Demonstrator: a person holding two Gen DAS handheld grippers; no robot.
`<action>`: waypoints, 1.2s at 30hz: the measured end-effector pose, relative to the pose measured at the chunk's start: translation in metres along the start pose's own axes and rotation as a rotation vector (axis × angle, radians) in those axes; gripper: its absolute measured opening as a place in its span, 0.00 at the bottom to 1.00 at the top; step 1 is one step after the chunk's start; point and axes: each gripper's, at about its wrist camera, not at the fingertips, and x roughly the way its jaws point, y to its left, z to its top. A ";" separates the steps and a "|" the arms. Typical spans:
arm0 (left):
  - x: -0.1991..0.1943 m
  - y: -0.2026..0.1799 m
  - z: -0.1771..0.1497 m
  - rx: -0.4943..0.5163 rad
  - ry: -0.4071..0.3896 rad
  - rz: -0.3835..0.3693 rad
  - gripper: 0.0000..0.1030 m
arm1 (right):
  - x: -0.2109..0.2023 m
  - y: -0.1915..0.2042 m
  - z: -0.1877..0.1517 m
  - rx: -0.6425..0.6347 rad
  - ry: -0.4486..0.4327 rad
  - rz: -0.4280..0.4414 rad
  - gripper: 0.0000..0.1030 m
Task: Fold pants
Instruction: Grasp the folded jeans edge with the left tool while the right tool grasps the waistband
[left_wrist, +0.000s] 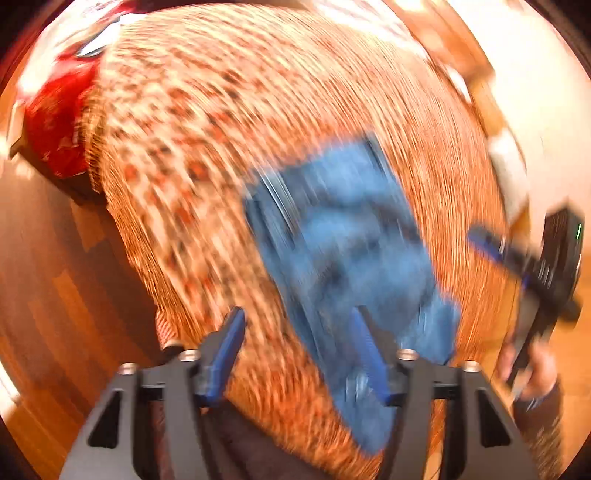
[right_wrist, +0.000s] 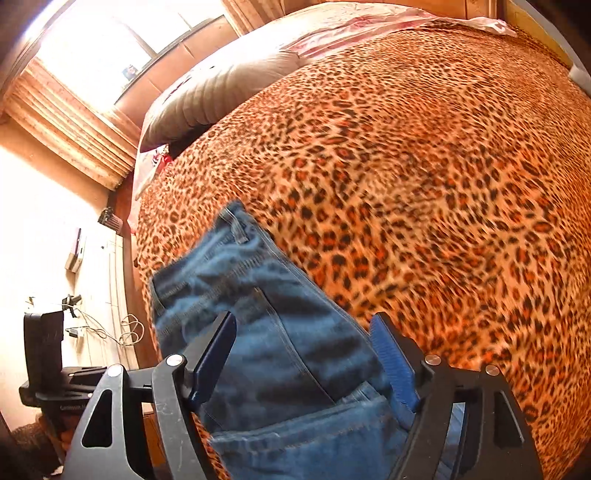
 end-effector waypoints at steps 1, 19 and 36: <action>0.001 0.006 0.009 -0.050 0.007 -0.027 0.59 | 0.015 0.010 0.015 -0.018 0.033 0.006 0.75; 0.075 0.036 0.023 -0.310 0.087 -0.165 0.65 | 0.159 0.075 0.087 -0.260 0.305 -0.079 0.80; 0.079 -0.013 0.013 -0.164 0.005 -0.073 0.12 | 0.122 0.108 0.088 -0.397 0.176 -0.067 0.15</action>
